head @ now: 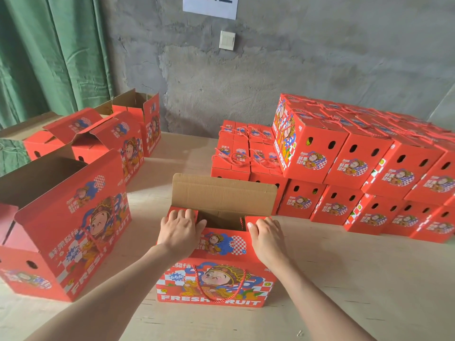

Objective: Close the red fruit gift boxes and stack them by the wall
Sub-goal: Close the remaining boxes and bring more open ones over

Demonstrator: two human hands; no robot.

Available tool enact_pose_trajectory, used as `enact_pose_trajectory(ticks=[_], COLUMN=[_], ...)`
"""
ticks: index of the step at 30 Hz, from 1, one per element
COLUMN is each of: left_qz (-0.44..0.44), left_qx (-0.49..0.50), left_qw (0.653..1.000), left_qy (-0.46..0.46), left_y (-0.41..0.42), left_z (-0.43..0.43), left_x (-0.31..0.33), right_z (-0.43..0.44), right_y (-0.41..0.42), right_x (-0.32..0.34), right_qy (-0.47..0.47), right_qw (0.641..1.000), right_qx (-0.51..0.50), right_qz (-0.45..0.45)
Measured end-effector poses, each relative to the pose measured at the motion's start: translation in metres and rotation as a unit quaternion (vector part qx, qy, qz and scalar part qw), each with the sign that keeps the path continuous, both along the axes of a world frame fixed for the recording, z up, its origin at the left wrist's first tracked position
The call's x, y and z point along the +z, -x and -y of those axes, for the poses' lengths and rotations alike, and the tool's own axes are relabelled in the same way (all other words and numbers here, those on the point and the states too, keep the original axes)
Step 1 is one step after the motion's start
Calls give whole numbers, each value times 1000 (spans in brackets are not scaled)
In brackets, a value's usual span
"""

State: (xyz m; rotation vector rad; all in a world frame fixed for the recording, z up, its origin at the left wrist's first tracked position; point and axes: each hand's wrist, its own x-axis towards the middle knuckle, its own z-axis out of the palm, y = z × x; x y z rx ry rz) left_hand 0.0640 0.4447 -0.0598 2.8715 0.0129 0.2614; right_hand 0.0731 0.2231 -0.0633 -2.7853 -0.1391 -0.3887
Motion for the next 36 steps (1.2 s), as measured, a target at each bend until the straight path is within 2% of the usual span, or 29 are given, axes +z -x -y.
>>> enact_pose_trajectory(ticks=[5, 7, 8, 11, 13, 19, 21, 24, 26, 28, 32, 36], left_qz=[8, 1, -17, -92, -111, -144, -131, -46, -1, 19, 40, 178], left_qx=[-15, -34, -43, -62, -71, -94, -89, -52, -19, -15, -18, -84], left_qw=[1000, 999, 999, 994, 990, 981, 985, 998, 999, 998, 999, 967], left_qy=[6, -6, -10, -24, -46, -90, -74, 0, 45, 54, -11, -163], left_y=[-2, -1, 0, -2, -4, -6, -4, 2, 3, 3, 4, 5], left_z=[-11, -13, -13, -12, -13, -12, -11, -9, -9, -8, -2, 6], left_x=[1, -3, -5, -9, -10, -7, -6, -3, -2, -1, 2, 17], right_z=[-1, -1, 1, 8, 11, 9, 8, 4, 4, 6, 4, 1], right_y=[7, 13, 16, 17, 15, 9, 9, 10, 10, 4, -8, -9], right_x=[1, 0, -1, -3, -1, 5, 5, 7, 12, 15, 23, 20], right_qy=[5, -13, -14, 69, 120, 151, 107, -62, -160, -214, -297, -354], right_qw=[999, 994, 993, 984, 969, 952, 960, 991, 986, 974, 945, 930], right_qx=[3, 52, 83, 149, 160, 162, 157, 80, -2, -47, -70, -91], right_qz=[41, 91, 82, -71, -143, -213, -205, -83, -36, -53, -120, -37])
